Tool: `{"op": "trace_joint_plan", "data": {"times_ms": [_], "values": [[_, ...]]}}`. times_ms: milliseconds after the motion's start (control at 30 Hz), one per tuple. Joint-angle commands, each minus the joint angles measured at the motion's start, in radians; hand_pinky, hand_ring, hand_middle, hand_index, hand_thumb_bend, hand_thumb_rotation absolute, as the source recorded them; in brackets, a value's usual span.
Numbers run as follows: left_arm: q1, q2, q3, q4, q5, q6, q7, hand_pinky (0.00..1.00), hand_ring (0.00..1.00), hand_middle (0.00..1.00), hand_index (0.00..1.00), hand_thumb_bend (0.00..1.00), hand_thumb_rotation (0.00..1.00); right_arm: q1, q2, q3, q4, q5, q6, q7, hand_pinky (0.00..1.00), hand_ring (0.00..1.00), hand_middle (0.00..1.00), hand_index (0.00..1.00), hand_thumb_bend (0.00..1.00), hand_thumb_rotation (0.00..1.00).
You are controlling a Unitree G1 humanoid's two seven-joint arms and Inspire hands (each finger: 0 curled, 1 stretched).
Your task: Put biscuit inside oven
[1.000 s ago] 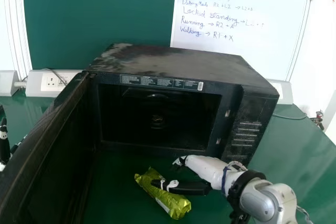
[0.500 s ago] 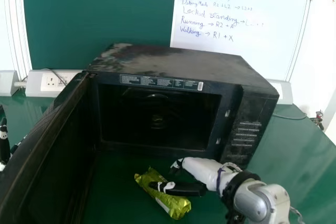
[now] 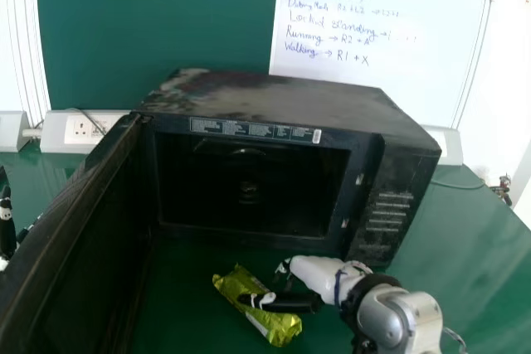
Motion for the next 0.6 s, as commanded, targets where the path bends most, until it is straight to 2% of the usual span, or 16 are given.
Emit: {"op": "trace_joint_plan", "data": {"times_ms": [0,100,167,267,367,567], "values": [[-0.005,-0.006,-0.010,-0.011,-0.012,0.005,0.005,0.69,0.75,0.79,0.79,0.60,0.01,0.003,0.016,0.007,0.015,-0.036,-0.021,0.025,0.53,0.66,0.72,0.78,1.00,0.33],[-0.005,-0.005,-0.012,-0.011,-0.009,0.002,0.004,0.69,0.75,0.79,0.79,0.59,0.02,0.006,0.031,0.005,0.028,-0.083,-0.050,0.052,0.52,0.64,0.68,0.74,1.00,0.32],[-0.005,-0.007,-0.012,-0.014,-0.009,0.002,0.010,0.68,0.75,0.79,0.78,0.60,0.02,0.010,0.042,0.001,0.032,-0.114,-0.074,0.069,0.45,0.57,0.65,0.78,1.00,0.32],[-0.006,-0.012,-0.009,-0.019,-0.021,0.009,0.024,0.68,0.75,0.79,0.78,0.60,0.01,0.025,0.069,-0.003,0.032,-0.173,-0.104,0.087,0.39,0.51,0.61,0.81,1.00,0.31],[-0.001,-0.010,-0.015,-0.024,-0.011,0.000,0.013,0.68,0.75,0.79,0.78,0.59,0.01,0.037,0.106,-0.005,0.038,-0.242,-0.124,0.121,0.39,0.51,0.62,0.86,1.00,0.28],[0.001,-0.014,-0.020,-0.035,-0.011,0.000,0.011,0.68,0.75,0.78,0.78,0.60,0.02,0.066,0.169,-0.017,0.048,-0.349,-0.220,0.157,0.43,0.55,0.66,0.86,1.00,0.29]]}}
